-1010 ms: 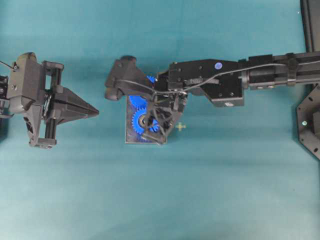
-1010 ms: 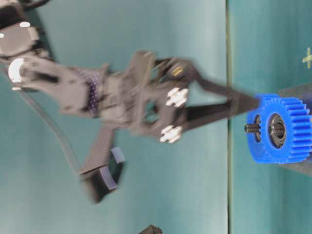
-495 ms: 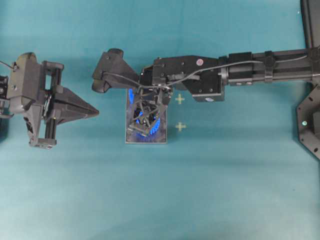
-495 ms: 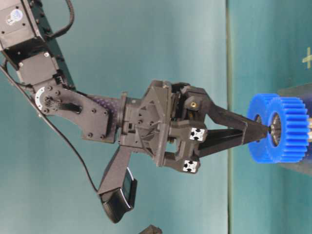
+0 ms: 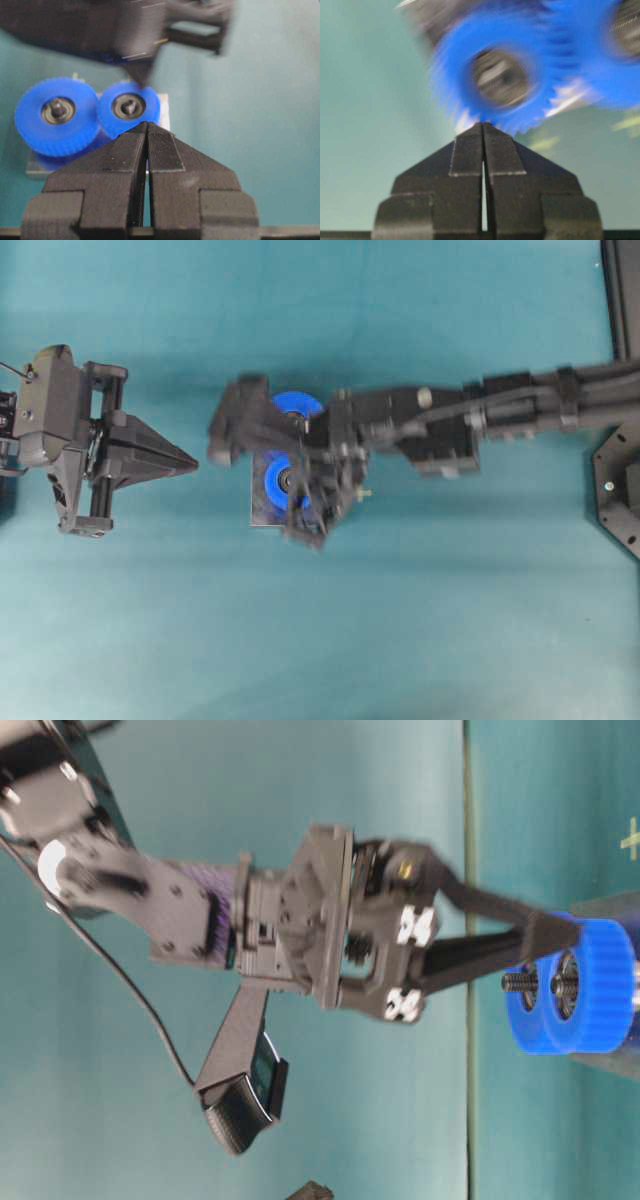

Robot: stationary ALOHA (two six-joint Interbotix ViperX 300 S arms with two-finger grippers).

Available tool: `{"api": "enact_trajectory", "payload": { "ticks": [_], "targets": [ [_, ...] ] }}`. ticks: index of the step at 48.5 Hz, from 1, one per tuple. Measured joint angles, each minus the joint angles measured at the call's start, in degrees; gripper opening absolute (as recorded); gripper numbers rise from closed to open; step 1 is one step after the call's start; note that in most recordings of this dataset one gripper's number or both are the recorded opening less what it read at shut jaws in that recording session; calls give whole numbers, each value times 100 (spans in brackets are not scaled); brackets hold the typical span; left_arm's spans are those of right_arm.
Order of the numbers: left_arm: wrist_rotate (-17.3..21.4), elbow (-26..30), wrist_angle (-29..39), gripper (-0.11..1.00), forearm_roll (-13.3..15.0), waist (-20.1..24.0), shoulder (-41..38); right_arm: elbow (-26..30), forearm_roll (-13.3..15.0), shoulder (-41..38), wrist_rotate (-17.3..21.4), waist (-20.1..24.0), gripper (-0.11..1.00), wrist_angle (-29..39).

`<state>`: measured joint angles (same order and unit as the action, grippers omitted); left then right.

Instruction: Fit the small gear onto the shaft.

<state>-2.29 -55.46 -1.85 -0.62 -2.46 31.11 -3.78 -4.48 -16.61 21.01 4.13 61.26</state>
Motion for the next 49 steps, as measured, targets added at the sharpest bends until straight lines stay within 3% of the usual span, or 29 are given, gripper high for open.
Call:
{"api": "enact_trajectory", "payload": {
  "ticks": [5,18,36,49],
  "targets": [
    [-9,-9,0,0,0,0,0,88,97,53,114,62,-1,-26],
    [-9,-9,0,0,0,9,9,624,598,-70,114,-466,-1,-88],
    [-18,0,0,0,0,0,0,729,615,-527,-26,-650,-1,-53],
    [-18,0,0,0,0,0,0,281,448,-237,-9,-545,-1,281]
  ]
}}
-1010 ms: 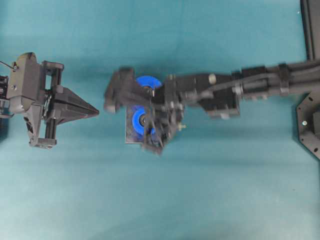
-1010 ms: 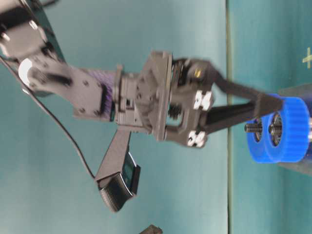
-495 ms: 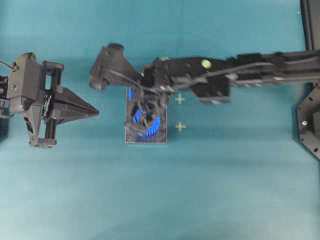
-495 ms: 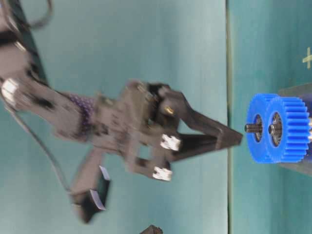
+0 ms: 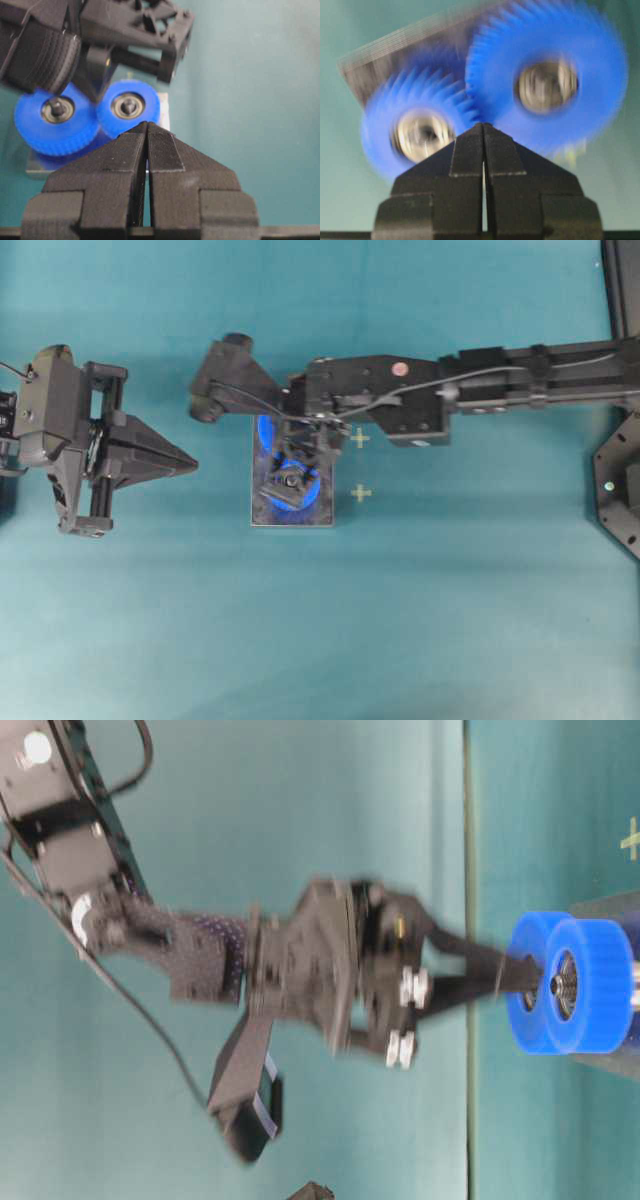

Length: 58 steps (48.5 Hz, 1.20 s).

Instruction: Fit the small gear onto the shaft.

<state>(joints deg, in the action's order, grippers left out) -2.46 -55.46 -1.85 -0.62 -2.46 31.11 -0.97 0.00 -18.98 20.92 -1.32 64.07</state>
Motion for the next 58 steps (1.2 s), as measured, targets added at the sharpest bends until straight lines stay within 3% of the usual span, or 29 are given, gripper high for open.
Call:
{"api": "enact_trajectory", "payload": {
  "ticks": [14,25,34,50,58],
  "targets": [
    [0,-9,0,0,0,0,9,-202,-229,527,448,650,-1,167],
    [0,-9,0,0,0,9,-9,-844,246,1336,571,483,-1,-308],
    [0,-18,-9,0,0,9,-9,-1714,299,1995,571,457,-1,-1204],
    [35,-18,-97,0,0,0,-9,-3393,325,3138,580,422,-1,-3612],
    [79,-18,-246,0,0,9,0,-4078,316,3542,580,422,-1,-4298]
  ]
}}
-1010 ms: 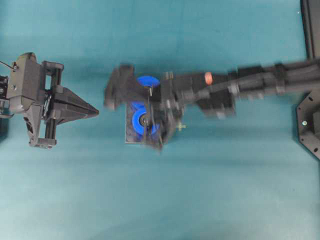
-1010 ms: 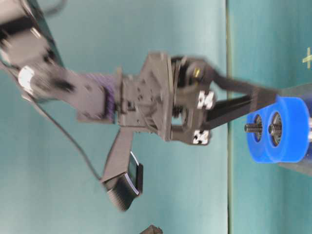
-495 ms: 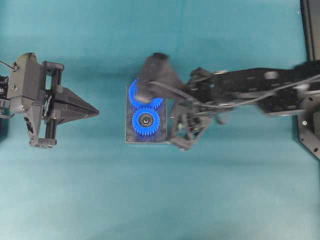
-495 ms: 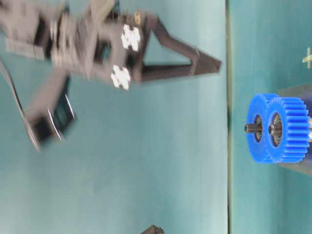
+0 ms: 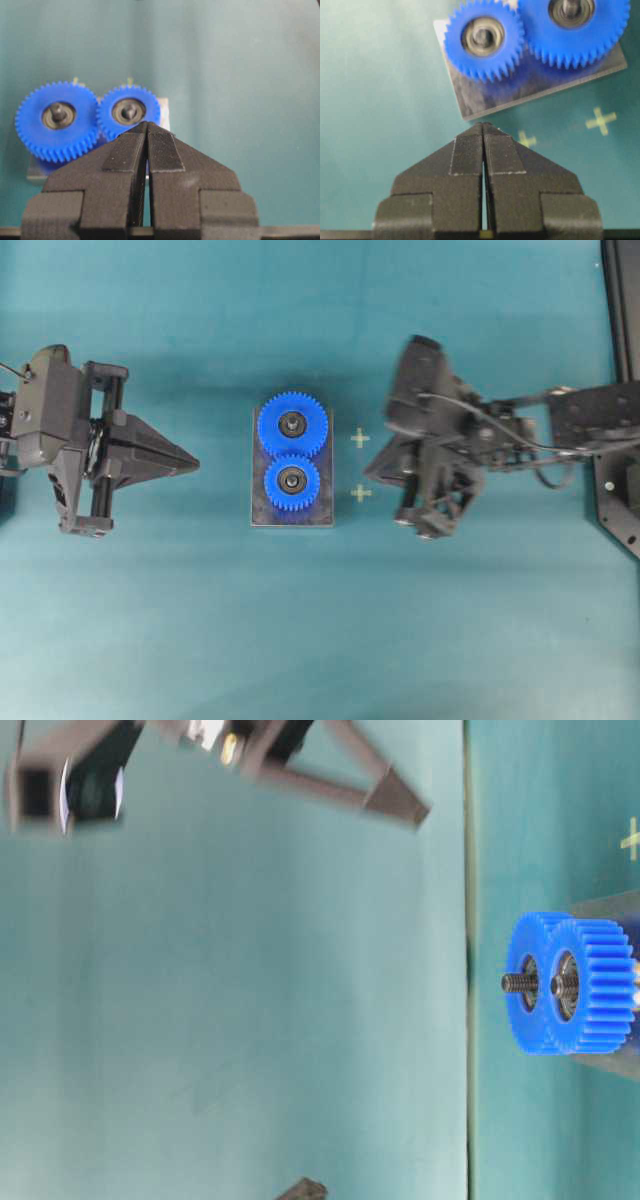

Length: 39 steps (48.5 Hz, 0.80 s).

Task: Fit the small gear onto the shaft.
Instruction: 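Open the right gripper and withdraw it to the right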

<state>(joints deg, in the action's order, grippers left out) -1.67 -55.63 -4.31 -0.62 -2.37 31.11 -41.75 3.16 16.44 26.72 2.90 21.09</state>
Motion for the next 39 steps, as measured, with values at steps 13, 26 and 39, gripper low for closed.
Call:
{"api": "enact_trajectory", "payload": {
  "ticks": [13,26,39],
  "targets": [
    [9,-185,-519,0,0,0,53,-721,26,510,-237,0,-1,-1072],
    [-9,-281,-598,0,0,-9,132,-1494,26,1011,-738,-18,-1,-2320],
    [-44,-352,-606,0,0,0,202,-1925,26,1371,-879,-123,-1,-2575]
  ]
}}
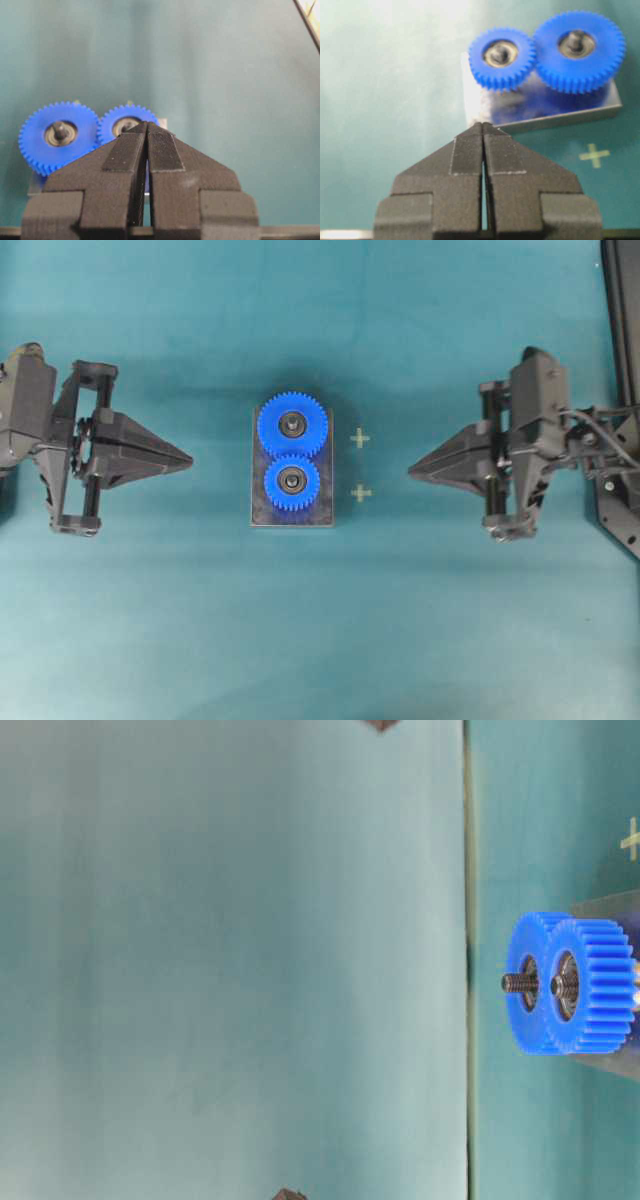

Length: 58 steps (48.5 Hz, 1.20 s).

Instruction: Fit the small gear onto the shaft.

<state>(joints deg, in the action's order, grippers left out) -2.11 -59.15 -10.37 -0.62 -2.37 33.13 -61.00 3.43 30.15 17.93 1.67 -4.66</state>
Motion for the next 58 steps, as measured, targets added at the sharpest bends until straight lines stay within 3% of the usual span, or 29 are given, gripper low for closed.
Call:
{"api": "enact_trajectory", "payload": {
  "ticks": [11,39,58],
  "targets": [
    [0,-26,0,0,-9,-18,18,-316,0,202,0,-211,-1,-466],
    [18,-527,-62,0,0,-18,562,-853,0,246,0,-229,-1,-1020],
    [-9,-1134,-202,0,-9,-18,1169,-1547,-9,334,0,-360,-1,-2013]
  ]
}}
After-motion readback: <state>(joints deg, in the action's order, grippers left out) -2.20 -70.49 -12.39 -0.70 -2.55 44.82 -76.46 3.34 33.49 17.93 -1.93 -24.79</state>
